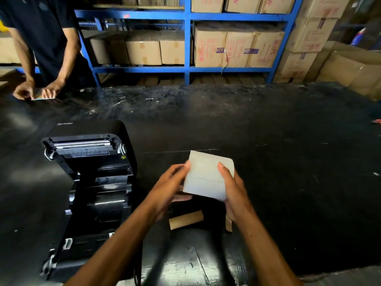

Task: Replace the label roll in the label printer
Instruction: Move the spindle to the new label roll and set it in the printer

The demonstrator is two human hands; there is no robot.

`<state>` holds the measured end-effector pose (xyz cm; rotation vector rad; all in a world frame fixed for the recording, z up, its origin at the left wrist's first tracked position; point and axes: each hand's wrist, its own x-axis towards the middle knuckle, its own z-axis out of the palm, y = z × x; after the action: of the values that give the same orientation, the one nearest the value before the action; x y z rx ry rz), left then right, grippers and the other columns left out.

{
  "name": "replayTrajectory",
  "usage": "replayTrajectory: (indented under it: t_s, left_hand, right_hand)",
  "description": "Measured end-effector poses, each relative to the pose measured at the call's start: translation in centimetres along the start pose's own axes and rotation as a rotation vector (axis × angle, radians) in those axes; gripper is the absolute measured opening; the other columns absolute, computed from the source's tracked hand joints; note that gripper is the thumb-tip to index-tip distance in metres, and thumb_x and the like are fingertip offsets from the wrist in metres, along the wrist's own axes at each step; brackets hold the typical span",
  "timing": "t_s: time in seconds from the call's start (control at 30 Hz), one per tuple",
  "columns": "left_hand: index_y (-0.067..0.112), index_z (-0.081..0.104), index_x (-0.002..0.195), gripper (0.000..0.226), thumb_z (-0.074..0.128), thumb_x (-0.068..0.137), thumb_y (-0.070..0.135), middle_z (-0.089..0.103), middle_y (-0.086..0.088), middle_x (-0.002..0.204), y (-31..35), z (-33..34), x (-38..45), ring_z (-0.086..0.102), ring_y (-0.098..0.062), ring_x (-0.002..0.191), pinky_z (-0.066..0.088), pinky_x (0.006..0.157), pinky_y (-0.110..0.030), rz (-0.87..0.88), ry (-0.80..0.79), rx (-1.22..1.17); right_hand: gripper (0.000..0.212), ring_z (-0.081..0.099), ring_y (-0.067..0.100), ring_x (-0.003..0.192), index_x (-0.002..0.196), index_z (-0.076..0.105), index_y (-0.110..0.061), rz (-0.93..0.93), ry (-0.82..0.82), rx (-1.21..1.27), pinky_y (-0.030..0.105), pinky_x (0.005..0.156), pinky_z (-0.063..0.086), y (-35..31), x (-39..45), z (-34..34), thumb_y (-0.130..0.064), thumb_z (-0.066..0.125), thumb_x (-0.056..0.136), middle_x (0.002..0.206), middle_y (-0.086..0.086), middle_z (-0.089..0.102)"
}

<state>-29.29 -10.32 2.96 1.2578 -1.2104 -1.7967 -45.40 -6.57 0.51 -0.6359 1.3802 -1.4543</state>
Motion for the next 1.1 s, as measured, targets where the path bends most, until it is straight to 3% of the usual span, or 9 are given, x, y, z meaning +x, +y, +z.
replayTrajectory:
  t_s: [0.1, 0.17, 0.23, 0.33, 0.47, 0.67, 0.8, 0.93, 1.1]
  left_hand:
    - [0.022, 0.062, 0.117, 0.045, 0.047, 0.090, 0.054, 0.067, -0.013, 0.116, 0.2, -2.1, 2.5, 0.065, -0.025, 0.104, 0.056, 0.077, -0.037, -0.100, 0.034, 0.043]
    - [0.014, 0.067, 0.109, 0.026, 0.057, 0.091, 0.029, 0.068, -0.017, 0.114, -1.8, -3.1, 4.3, 0.063, -0.022, 0.099, 0.052, 0.082, -0.033, -0.045, 0.175, 0.418]
    - [0.008, 0.070, 0.102, 0.021, 0.067, 0.083, 0.017, 0.071, -0.017, 0.109, -4.7, -4.0, 5.5, 0.066, -0.023, 0.100, 0.052, 0.088, -0.032, -0.028, 0.158, 0.906]
    - [0.011, 0.065, 0.105, 0.041, 0.079, 0.072, 0.029, 0.064, -0.012, 0.115, -7.4, -4.9, 6.4, 0.061, -0.027, 0.105, 0.050, 0.086, -0.036, -0.074, 0.056, 1.285]
    - [0.013, 0.059, 0.104, 0.044, 0.080, 0.070, 0.030, 0.056, -0.011, 0.118, -8.1, -5.2, 7.5, 0.054, -0.030, 0.111, 0.046, 0.084, -0.036, 0.031, 0.021, 1.465]
    - [0.010, 0.057, 0.094, 0.028, 0.076, 0.074, 0.015, 0.065, -0.015, 0.101, -7.9, -5.9, 7.3, 0.062, -0.033, 0.096, 0.048, 0.077, -0.037, 0.090, 0.171, 1.144]
    - [0.004, 0.067, 0.110, 0.035, 0.076, 0.076, 0.008, 0.070, -0.010, 0.087, -5.1, -4.9, 5.8, 0.065, -0.020, 0.084, 0.055, 0.079, -0.035, 0.263, 0.413, 0.639]
    - [0.005, 0.067, 0.113, 0.031, 0.070, 0.082, 0.006, 0.075, -0.017, 0.085, -2.9, -3.6, 2.9, 0.072, -0.019, 0.077, 0.060, 0.068, -0.034, 0.349, 0.349, 0.189]
    - [0.012, 0.068, 0.116, 0.035, 0.070, 0.082, 0.005, 0.075, -0.006, 0.104, -2.4, -3.6, -0.3, 0.072, -0.017, 0.095, 0.060, 0.074, -0.031, 0.419, 0.349, 0.157]
  right_hand:
    - [0.029, 0.069, 0.025, 0.098, 0.099, 0.068, -0.029, 0.097, 0.037, 0.047, 0.050, 0.090, 0.054, -0.1, 0.7, -1.0, -0.047, 0.066, 0.077, 0.104, 0.003, 0.074]
    - [0.033, 0.069, 0.026, 0.097, 0.102, 0.067, -0.026, 0.120, 0.035, 0.067, 0.047, 0.084, 0.057, -0.1, 1.0, -1.4, -0.047, 0.066, 0.077, 0.105, 0.005, 0.074]
    - [0.036, 0.069, 0.025, 0.094, 0.105, 0.066, -0.024, 0.126, 0.034, 0.081, 0.042, 0.076, 0.057, -0.1, 1.1, -1.6, -0.046, 0.065, 0.078, 0.104, 0.006, 0.074]
    - [0.035, 0.070, 0.025, 0.092, 0.105, 0.066, -0.022, 0.126, 0.039, 0.106, 0.039, 0.071, 0.056, -0.2, 0.8, -2.1, -0.045, 0.064, 0.079, 0.103, 0.007, 0.074]
    - [0.034, 0.069, 0.026, 0.094, 0.107, 0.066, -0.020, 0.129, 0.033, 0.125, 0.041, 0.074, 0.057, 0.0, 0.3, -2.5, -0.042, 0.062, 0.082, 0.106, 0.009, 0.073]
    - [0.034, 0.067, 0.029, 0.099, 0.108, 0.065, -0.021, 0.133, 0.042, 0.118, 0.049, 0.082, 0.055, 0.1, -0.1, -2.1, -0.043, 0.062, 0.082, 0.108, 0.010, 0.072]
    - [0.032, 0.067, 0.028, 0.099, 0.104, 0.066, -0.025, 0.135, 0.027, 0.096, 0.047, 0.079, 0.056, 0.0, -0.1, -1.5, -0.046, 0.063, 0.080, 0.106, 0.007, 0.072]
    - [0.032, 0.067, 0.025, 0.097, 0.105, 0.065, -0.030, 0.140, -0.003, 0.063, 0.048, 0.081, 0.057, -0.1, 0.0, -0.5, -0.050, 0.063, 0.080, 0.106, 0.003, 0.072]
    - [0.022, 0.070, 0.021, 0.089, 0.094, 0.066, -0.033, 0.140, -0.044, 0.037, 0.043, 0.074, 0.059, 0.1, 0.0, 1.3, -0.048, 0.064, 0.079, 0.097, 0.000, 0.074]
